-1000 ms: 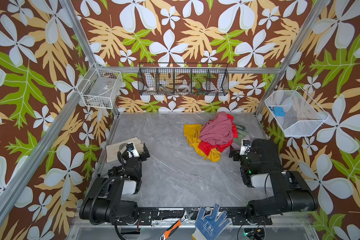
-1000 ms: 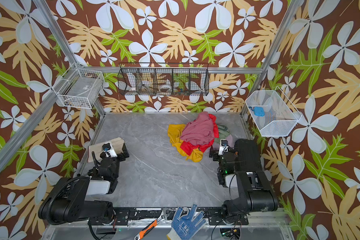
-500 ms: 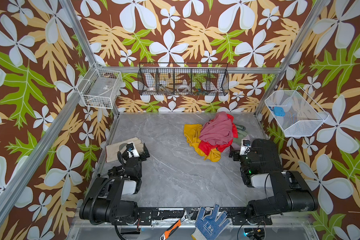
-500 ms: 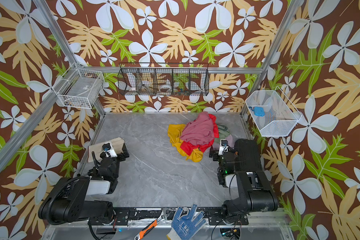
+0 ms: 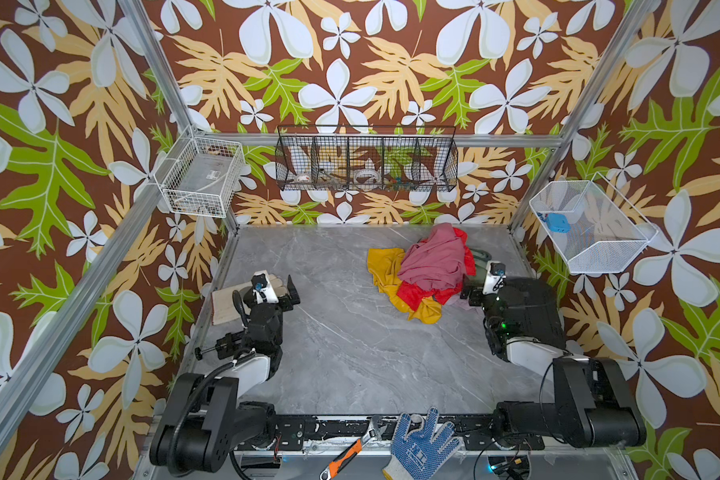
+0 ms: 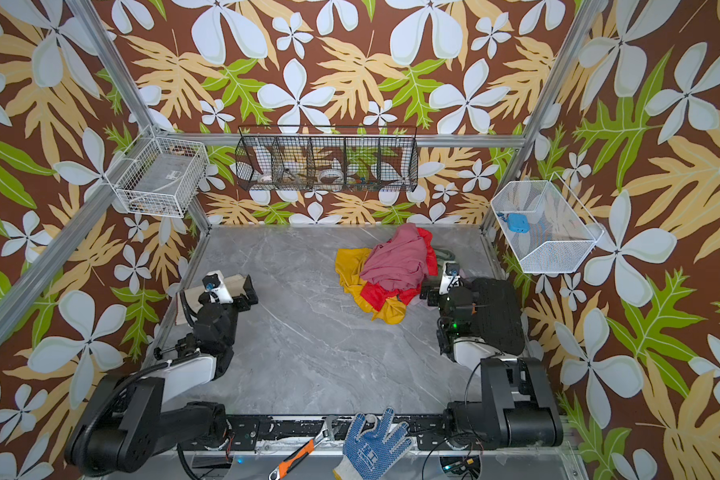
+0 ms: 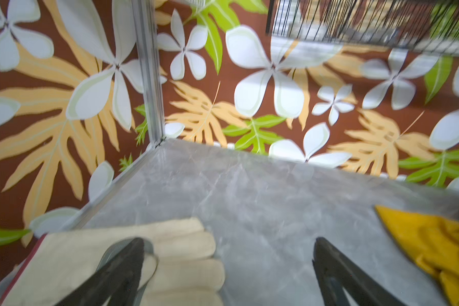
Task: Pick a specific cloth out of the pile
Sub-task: 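Move the left gripper toward the pile while the right gripper reaches in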
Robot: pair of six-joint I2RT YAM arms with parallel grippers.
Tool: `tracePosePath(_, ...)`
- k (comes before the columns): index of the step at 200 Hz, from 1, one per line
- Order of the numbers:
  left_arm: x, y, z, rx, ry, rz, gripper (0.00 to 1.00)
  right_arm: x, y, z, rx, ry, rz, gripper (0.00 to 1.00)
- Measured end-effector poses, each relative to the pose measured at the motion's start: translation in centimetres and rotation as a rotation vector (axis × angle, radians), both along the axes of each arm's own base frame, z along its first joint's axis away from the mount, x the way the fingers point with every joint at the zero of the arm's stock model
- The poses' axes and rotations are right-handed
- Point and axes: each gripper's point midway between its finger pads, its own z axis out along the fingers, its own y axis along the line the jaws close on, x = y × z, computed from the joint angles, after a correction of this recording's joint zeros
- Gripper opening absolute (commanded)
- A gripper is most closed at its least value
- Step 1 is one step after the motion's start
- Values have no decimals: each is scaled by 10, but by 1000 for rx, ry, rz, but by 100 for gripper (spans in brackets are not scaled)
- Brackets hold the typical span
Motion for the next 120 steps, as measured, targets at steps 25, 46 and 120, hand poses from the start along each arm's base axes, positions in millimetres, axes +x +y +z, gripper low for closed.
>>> tracePosePath(25,6,-12,18,-57,48,-64,98,-14,-4,-2,55,81,-21,100)
tracePosePath(46,0,-28,13,-122,98,-153,97,-24,-4,3,120,120,-27,100)
tracePosePath(120,-17,-96,-21,-227,239,-356,97,-8,24,44,354,206,69,87)
